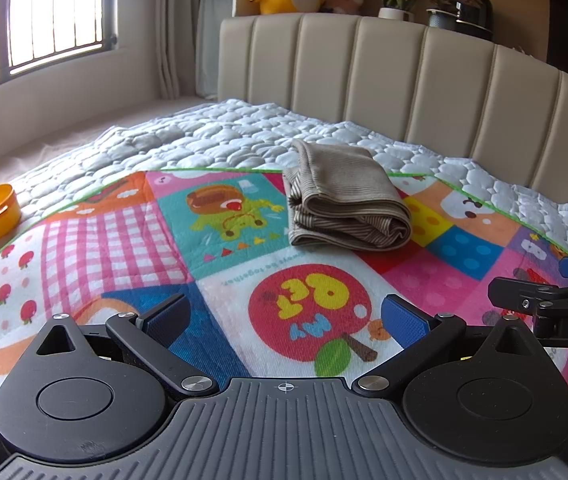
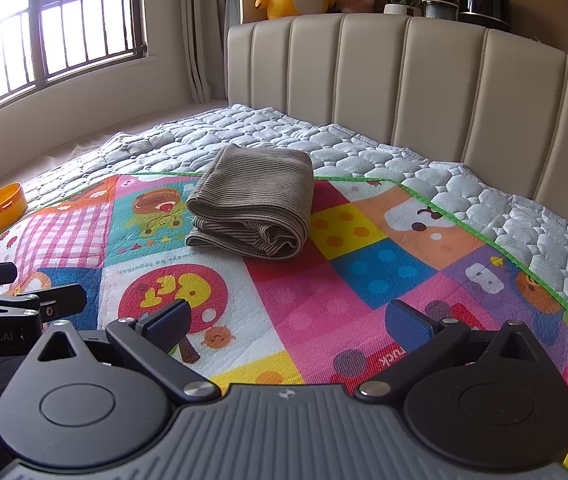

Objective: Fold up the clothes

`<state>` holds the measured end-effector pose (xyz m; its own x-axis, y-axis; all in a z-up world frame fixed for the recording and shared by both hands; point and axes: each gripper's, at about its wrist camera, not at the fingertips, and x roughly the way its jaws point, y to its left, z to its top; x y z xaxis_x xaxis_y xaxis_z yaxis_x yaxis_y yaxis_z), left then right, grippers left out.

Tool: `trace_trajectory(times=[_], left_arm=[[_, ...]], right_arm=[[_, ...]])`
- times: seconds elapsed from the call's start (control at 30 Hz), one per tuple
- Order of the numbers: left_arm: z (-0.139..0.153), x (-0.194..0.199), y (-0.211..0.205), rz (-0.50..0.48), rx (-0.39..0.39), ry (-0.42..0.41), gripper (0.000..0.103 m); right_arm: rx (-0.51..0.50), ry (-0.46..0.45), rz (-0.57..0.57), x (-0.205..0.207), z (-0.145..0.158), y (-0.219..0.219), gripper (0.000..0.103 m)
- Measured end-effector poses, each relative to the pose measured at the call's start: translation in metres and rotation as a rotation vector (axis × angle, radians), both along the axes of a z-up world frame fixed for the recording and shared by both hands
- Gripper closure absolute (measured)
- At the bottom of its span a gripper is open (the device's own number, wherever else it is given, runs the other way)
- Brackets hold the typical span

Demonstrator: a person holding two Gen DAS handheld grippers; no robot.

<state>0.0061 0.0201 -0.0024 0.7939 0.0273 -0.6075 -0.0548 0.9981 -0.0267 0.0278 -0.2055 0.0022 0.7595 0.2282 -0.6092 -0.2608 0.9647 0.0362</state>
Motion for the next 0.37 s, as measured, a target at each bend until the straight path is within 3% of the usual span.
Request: trace_trajectory(times=[0.37], left_arm=[[0.0024,-0.0021,0.0032,0.012,-0.013,-0.036,0.0]], right_arm=[[0.036,0.029,-0.015,0.0054,0.0002,-0.0057,0.0]])
